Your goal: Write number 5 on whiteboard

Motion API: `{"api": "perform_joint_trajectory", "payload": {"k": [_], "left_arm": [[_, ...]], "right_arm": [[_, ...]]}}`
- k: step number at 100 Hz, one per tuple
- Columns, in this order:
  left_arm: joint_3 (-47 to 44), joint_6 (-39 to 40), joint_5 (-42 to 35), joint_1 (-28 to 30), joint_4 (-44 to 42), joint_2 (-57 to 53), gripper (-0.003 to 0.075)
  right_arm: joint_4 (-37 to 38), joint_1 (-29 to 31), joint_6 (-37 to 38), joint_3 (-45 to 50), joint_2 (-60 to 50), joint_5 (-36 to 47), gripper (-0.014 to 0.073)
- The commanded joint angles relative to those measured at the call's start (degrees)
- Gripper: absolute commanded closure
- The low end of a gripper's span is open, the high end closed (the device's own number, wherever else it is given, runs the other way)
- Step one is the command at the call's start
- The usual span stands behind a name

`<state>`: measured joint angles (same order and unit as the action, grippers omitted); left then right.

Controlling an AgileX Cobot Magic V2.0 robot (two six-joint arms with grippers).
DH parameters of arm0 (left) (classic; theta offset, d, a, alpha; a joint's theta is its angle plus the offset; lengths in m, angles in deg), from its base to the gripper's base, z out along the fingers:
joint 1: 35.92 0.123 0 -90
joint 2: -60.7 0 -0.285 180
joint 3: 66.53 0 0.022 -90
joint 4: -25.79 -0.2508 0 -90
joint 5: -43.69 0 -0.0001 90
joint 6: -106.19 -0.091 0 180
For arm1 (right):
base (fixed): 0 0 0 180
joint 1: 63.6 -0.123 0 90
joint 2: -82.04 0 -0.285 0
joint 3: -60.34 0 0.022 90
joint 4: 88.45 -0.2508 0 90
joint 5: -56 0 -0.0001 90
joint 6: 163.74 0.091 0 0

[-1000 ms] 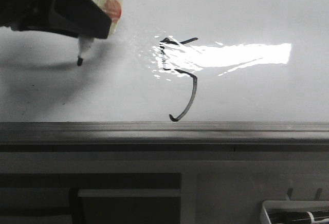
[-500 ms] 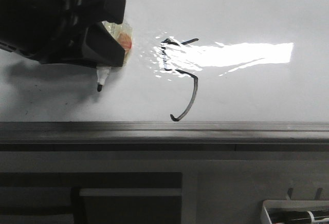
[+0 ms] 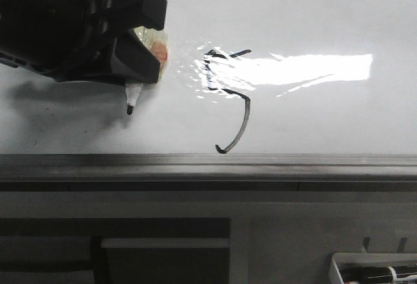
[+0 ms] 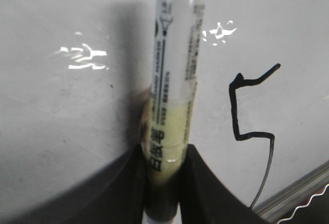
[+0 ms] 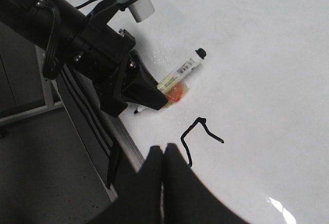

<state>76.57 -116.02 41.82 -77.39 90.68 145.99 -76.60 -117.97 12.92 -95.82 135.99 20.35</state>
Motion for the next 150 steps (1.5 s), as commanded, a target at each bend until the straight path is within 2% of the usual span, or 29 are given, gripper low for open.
{"api": "perform_joint_trajectory", "payload": {"k": [1,35,40,55,60,91,96,111,118,150], "left_arm": [[0.6,-0.2,-12.5,1.3,0.4,0.8,0.0741],[0.6,-0.3,-12.2,1.3,0.5,1.0,0.0724],[0.6,-0.3,-12.2,1.3,0.5,1.0,0.0685],[0.6,-0.3,-12.4,1.3,0.5,1.0,0.0495],[0.6,-0.3,-12.4,1.3,0.5,1.0,0.0457],[0.6,-0.3,-12.4,1.3,0.5,1.0,0.0416],[0.6,-0.3,-12.4,1.3,0.5,1.0,0.0371],[1.2,-0.3,-12.0,1.3,0.6,0.4,0.0162],[1.2,-0.3,-10.9,1.3,0.6,-1.1,0.0111],[1.0,-0.3,-8.2,-0.6,-0.6,-18.5,0.0106]], "right_arm": [[0.9,0.5,0.0,-1.7,-0.4,3.3,0.0655],[0.9,0.5,0.0,-1.7,-0.4,3.3,0.0655],[0.9,0.5,0.0,-1.7,-0.4,3.3,0.0655],[0.9,0.5,0.0,-1.7,-0.4,3.3,0.0655],[0.9,0.5,0.0,-1.7,-0.4,3.3,0.0655],[0.9,0.5,0.0,-1.7,-0.4,3.3,0.0655],[0.9,0.5,0.0,-1.7,-0.4,3.3,0.0655],[0.9,0.5,0.0,-1.7,-0.4,3.8,0.0655],[0.9,0.5,0.0,-1.7,-0.4,4.8,0.0655],[0.9,0.5,0.0,-1.7,-1.8,3.9,0.0655]]}}
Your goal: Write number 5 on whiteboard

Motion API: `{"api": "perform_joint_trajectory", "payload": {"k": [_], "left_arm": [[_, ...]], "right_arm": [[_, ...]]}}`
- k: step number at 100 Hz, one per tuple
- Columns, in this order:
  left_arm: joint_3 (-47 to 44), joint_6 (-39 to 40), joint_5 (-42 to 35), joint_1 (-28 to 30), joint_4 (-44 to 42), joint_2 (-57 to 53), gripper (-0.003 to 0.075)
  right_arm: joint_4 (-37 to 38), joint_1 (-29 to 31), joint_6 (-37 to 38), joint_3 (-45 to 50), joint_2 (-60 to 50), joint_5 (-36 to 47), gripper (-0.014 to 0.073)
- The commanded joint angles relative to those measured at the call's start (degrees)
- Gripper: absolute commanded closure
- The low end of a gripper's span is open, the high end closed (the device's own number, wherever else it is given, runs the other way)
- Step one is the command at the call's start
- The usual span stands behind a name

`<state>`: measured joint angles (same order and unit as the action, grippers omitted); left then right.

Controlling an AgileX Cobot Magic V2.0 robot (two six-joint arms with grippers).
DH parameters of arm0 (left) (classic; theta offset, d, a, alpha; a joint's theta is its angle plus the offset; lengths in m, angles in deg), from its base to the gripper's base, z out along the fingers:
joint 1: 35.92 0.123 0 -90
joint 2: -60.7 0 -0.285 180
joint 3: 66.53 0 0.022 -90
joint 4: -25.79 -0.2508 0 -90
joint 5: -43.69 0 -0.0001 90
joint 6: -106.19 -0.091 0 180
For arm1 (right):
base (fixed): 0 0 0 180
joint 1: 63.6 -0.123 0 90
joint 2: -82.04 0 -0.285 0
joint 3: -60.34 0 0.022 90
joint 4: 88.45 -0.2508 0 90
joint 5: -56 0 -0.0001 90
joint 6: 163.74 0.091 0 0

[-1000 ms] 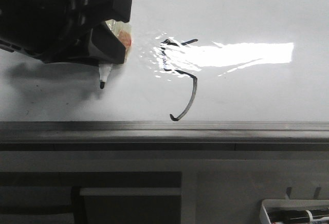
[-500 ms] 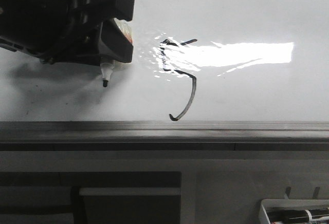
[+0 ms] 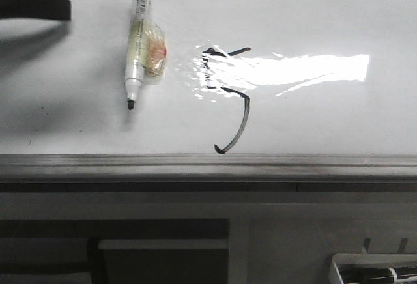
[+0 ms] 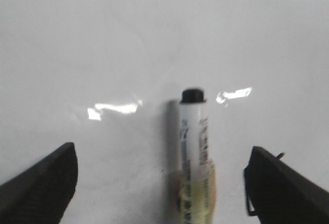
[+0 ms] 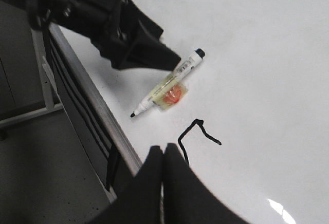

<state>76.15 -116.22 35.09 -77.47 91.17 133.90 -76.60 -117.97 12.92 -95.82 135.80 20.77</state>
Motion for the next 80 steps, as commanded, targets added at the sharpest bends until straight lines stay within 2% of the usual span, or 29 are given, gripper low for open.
{"api": "perform_joint_trajectory", "payload": {"k": [1,11,21,28,38,45,69,80], "left_arm": [[1.5,-0.1,-1.3,-0.5,-1.4,-7.0,0.0107],[-0.2,-0.1,-0.8,-0.5,-5.1,-14.1,0.0157],[-3.7,-0.1,-0.5,-0.4,-10.8,-22.2,0.0269],[-7.1,-0.1,-0.5,-0.4,-12.8,-28.0,0.0386],[-12.7,-0.1,-0.5,-0.4,-13.0,-35.5,0.0599],[-16.7,-0.1,-0.5,-0.4,-13.0,-40.3,0.0745],[-25.5,-0.3,-0.8,-0.4,-12.8,-50.0,0.0741],[-26.2,-0.3,-0.2,-0.4,-12.8,-51.0,0.0741]], "right_arm": [[0.9,0.5,0.0,-1.7,-1.9,3.7,0.0655],[2.2,0.5,0.0,-0.8,-5.0,4.5,0.0654],[6.6,0.5,3.3,2.8,-10.2,4.4,0.0653],[12.5,0.5,10.2,6.3,-15.0,3.5,0.0653],[21.3,0.5,20.5,12.0,-23.1,1.2,0.0653],[26.3,0.5,24.0,16.0,-29.3,0.1,0.0653],[29.6,0.5,24.1,23.5,-47.2,-4.2,0.0655],[30.4,0.5,24.1,24.2,-46.9,-7.9,0.0655]]}}
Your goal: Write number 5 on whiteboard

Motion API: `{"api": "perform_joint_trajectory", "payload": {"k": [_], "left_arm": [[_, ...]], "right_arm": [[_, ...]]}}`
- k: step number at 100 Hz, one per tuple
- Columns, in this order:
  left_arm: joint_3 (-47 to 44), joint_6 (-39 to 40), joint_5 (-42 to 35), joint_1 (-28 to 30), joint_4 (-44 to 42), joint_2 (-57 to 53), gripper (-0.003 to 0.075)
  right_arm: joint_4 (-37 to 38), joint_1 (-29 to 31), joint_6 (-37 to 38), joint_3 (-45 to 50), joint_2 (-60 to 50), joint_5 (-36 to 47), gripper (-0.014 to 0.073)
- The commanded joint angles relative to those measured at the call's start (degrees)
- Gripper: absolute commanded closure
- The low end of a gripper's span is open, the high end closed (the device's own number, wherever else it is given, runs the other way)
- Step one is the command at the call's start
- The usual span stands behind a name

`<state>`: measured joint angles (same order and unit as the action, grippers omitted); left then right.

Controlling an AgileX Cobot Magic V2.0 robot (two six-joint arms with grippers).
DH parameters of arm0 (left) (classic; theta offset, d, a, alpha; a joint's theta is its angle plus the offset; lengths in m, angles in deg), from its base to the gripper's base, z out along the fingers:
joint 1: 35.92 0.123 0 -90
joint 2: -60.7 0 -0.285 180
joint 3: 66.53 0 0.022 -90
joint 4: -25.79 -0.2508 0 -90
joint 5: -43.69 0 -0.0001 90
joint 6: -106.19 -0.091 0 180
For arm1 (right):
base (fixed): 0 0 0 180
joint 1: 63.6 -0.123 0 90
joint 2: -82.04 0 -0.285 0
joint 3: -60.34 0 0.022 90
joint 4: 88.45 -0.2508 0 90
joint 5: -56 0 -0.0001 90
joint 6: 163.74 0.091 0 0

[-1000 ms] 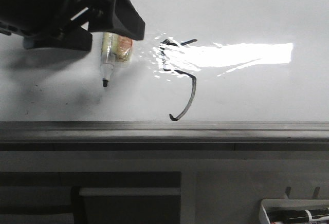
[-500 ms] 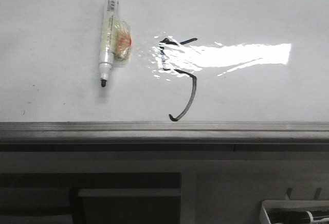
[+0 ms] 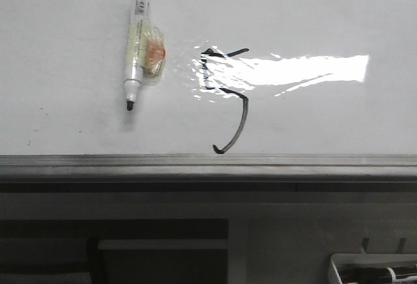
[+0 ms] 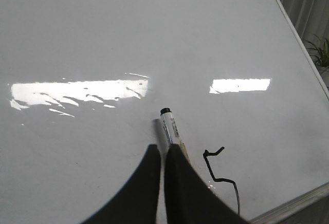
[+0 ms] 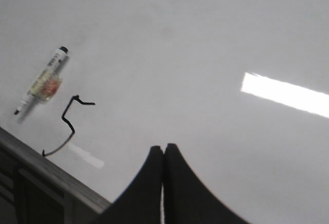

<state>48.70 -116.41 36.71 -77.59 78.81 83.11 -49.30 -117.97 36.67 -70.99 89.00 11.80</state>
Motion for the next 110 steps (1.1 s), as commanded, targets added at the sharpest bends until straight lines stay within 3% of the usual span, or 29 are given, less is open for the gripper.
{"api": "perform_joint_trajectory", "payload": {"k": [1,64,74,82,93,106,110], "left_arm": [[1.2,-0.1,-1.8,-0.3,-0.4,-0.2,0.0741],[0.3,-0.2,-2.1,-0.2,-1.3,-1.2,0.0741],[-1.5,-0.1,-5.3,1.1,-15.0,-1.3,0.0741],[-3.7,8.1,-5.6,5.0,-27.9,-1.3,0.0741],[-8.4,21.7,-5.5,13.1,-36.3,-1.4,0.0741],[-13.7,39.1,-4.7,19.7,-52.1,-3.4,0.0741],[-13.7,42.2,-0.7,21.0,-53.9,-5.0,0.0741]], "right_arm": [[3.1,0.5,0.4,-0.6,0.0,0.9,0.0655],[3.4,0.5,0.4,-0.3,0.4,-0.7,0.0655],[3.4,0.5,0.4,-0.3,0.4,-0.7,0.0655],[3.4,0.5,0.4,-0.3,0.4,-0.7,0.0655],[3.4,0.5,0.4,-0.3,0.4,-0.7,0.0655],[3.4,0.5,0.4,-0.3,0.4,-0.7,0.0655],[3.4,0.5,0.4,-0.3,0.4,-0.7,0.0655]]}}
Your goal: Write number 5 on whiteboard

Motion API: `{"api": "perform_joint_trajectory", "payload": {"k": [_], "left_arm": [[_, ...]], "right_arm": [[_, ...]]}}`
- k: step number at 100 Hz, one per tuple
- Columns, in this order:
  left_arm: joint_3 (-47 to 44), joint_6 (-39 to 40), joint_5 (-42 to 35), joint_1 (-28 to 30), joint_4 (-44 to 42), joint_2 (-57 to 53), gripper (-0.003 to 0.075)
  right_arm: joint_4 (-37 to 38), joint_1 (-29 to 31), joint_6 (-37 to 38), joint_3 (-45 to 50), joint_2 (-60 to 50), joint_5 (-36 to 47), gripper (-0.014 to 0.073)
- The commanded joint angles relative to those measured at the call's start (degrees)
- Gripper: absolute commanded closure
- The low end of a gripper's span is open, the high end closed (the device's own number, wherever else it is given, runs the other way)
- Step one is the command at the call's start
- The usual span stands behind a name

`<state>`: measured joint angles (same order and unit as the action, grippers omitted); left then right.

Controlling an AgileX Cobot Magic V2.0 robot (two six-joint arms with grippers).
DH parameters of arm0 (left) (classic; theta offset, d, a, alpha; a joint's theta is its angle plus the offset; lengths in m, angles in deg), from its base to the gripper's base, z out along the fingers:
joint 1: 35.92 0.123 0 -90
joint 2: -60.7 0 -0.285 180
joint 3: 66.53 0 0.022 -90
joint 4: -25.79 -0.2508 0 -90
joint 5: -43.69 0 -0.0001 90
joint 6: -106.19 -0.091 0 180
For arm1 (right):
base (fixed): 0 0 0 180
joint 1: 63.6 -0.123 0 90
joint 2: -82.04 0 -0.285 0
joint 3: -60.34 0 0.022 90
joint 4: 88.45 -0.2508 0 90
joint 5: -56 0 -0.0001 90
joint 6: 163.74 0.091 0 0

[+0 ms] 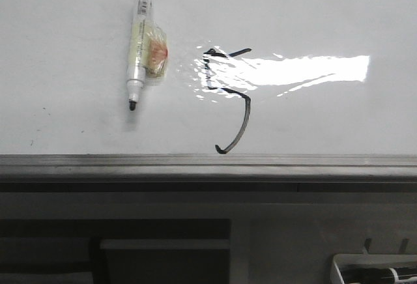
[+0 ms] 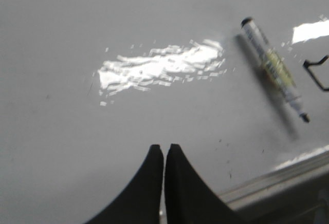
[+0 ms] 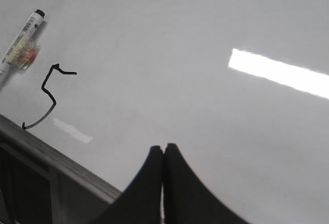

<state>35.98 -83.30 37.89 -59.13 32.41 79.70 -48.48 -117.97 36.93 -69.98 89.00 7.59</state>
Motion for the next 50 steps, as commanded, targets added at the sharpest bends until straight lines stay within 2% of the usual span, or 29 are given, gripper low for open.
{"api": "perform_joint_trajectory", "payload": {"k": [1,10,26,50], "left_arm": [[-0.9,9.5,-1.0,2.7,-7.7,-1.9,0.0741],[-0.9,12.2,6.3,5.6,-7.8,-5.3,0.0741],[-0.9,12.2,20.0,11.1,-7.2,-11.7,0.0741],[-0.9,12.2,19.8,16.0,-7.2,-12.8,0.0741]], "right_arm": [[2.6,0.5,0.1,-1.3,0.4,3.5,0.0655],[2.6,0.5,0.1,-1.3,0.4,3.6,0.0655],[2.6,0.5,0.1,-1.3,0.4,3.6,0.0655],[2.7,0.5,0.1,-1.3,0.4,3.6,0.0655]]}}
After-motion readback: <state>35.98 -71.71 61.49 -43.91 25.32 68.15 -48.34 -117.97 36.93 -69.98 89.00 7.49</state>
